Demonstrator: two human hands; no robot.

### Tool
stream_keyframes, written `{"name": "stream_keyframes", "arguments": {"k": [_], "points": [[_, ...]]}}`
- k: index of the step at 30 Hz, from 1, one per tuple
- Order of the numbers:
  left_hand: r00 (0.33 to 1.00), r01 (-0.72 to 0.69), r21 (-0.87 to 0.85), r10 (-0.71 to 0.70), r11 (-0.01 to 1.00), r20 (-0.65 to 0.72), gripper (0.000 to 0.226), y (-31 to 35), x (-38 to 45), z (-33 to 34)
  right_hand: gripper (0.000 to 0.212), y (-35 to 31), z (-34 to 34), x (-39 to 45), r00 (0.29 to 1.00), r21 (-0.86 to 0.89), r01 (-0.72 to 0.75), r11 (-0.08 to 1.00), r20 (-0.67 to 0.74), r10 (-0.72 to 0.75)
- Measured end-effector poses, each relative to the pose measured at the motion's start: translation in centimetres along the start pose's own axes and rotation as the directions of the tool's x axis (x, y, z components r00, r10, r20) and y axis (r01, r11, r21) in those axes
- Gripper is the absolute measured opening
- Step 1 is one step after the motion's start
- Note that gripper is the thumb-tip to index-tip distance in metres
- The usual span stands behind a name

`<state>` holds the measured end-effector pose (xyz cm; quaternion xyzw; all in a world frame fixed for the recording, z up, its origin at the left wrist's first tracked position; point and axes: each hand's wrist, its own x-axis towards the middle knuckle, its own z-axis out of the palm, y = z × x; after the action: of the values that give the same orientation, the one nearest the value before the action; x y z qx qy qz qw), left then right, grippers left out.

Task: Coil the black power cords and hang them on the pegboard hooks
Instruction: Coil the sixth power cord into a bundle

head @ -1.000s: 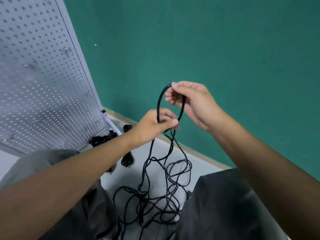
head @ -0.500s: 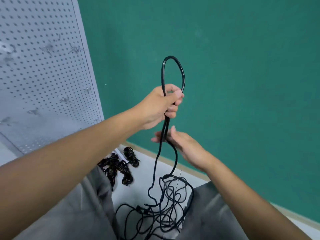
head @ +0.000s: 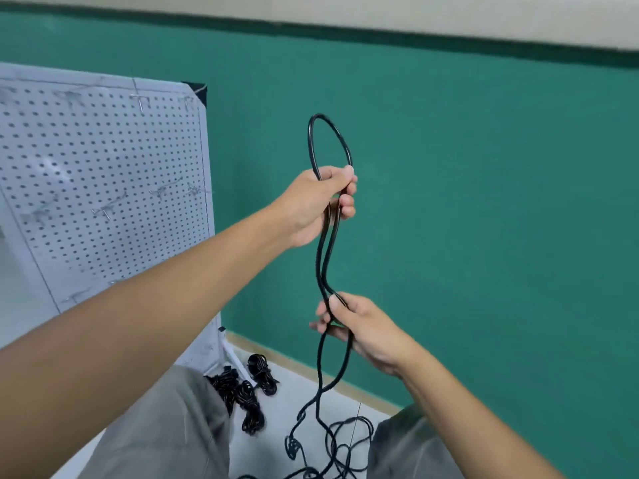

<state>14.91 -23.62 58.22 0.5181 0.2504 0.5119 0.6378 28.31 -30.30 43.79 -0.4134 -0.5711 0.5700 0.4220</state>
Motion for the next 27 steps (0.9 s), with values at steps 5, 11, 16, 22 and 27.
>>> {"name": "stream_keyframes", "arguments": {"k": [5,11,16,22,27], "points": [[0.999,0.034,0.198,-0.035,0.98,-0.002,0.055,-0.1,-2.2,-1.4,0.03,-4.1,1.2,-0.2,0.995,0.15,0.079,0.985,-0.079,-0.068],[0.967,0.029,0.289,-0.1,0.957,0.235,0.061,-4.7,-7.5,-2.5,0.029,-12.8,1.7,0.3,0.969,0.365,0.239,0.9,-0.157,-0.193],[0.969,-0.041,0.348,-0.047,0.937,0.241,0.027,-7.4,-9.9,-1.8,0.029,-16.5,1.4,1.6,0.958,0.329,0.255,0.909,-0.215,-0.191],[0.99,-0.056,0.194,0.03,0.979,0.135,0.022,-5.7,-10.3,-1.5,0.05,-14.4,0.1,0.4,0.978,0.088,0.141,0.986,-0.169,-0.125],[0.997,-0.053,0.056,0.05,0.997,0.055,0.025,-3.2,-9.5,-1.7,0.068,-8.1,1.6,-2.1,0.998,-0.054,-0.037,0.998,0.038,0.039]]}}
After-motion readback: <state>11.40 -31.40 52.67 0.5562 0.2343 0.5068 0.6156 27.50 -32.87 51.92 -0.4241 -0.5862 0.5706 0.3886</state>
